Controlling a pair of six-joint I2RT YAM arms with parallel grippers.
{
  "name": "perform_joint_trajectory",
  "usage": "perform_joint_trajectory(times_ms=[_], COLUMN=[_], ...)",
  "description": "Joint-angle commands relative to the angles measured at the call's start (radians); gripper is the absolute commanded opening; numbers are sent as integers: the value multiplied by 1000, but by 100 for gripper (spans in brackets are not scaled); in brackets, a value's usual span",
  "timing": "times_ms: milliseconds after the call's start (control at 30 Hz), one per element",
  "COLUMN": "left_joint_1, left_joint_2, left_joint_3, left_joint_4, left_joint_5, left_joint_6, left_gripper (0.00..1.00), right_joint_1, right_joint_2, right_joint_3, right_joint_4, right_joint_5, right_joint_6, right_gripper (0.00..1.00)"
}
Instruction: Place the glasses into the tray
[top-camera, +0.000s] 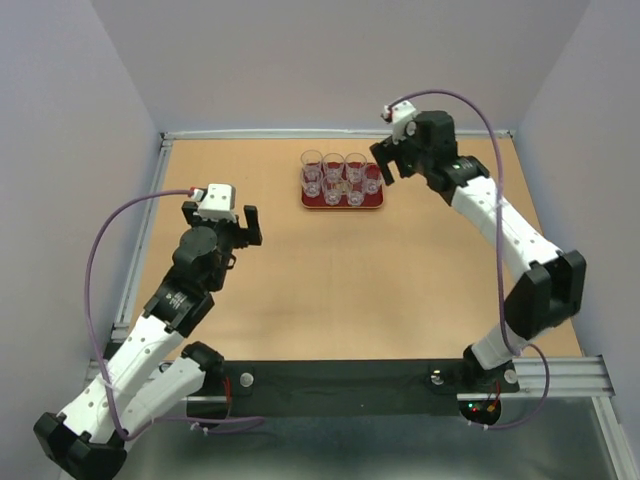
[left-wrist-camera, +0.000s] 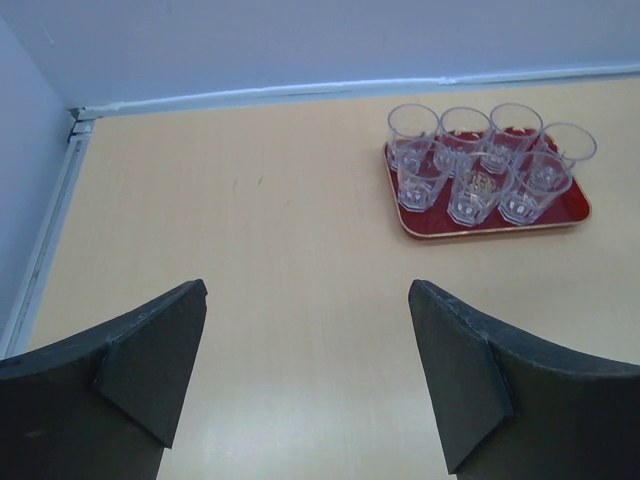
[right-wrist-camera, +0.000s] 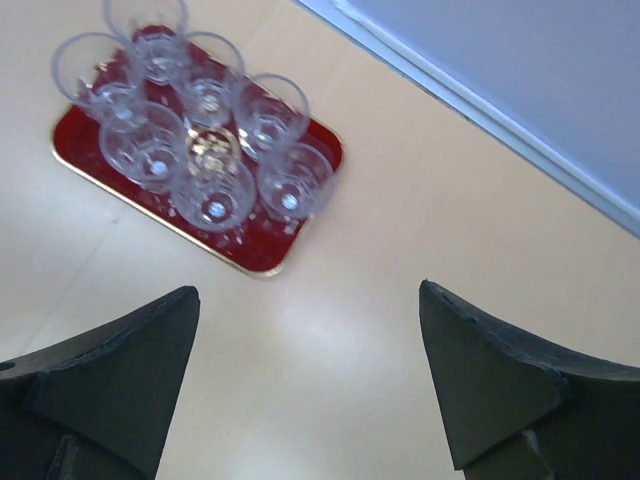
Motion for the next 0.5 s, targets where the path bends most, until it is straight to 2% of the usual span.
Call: perform_joint_trajectory(times_ms=[0, 33, 100, 300, 467], left_joint_1=[74, 91, 157, 325, 353], left_joint_2=[-15, -16, -16, -12, -27], left_joint_3=[0, -2, 1, 0, -3], left_joint_4=[68, 73, 77, 64, 37], left_joint_5=[41, 52, 78, 139, -5], left_joint_6=[-50, -56, -86, -155, -128], left_gripper=[95, 95, 96, 97, 97], right_joint_1=[-154, -180, -257, -489, -658], right_joint_2=[-191, -220, -322, -559, -708], right_joint_3=[-158, -194, -305, -590, -741], right_joint_4=[74, 80, 119, 235, 277], right_joint_5=[-47, -82, -58, -4, 25], right_joint_6=[36, 42, 51, 131, 234], right_gripper=[96, 97, 100, 100, 100])
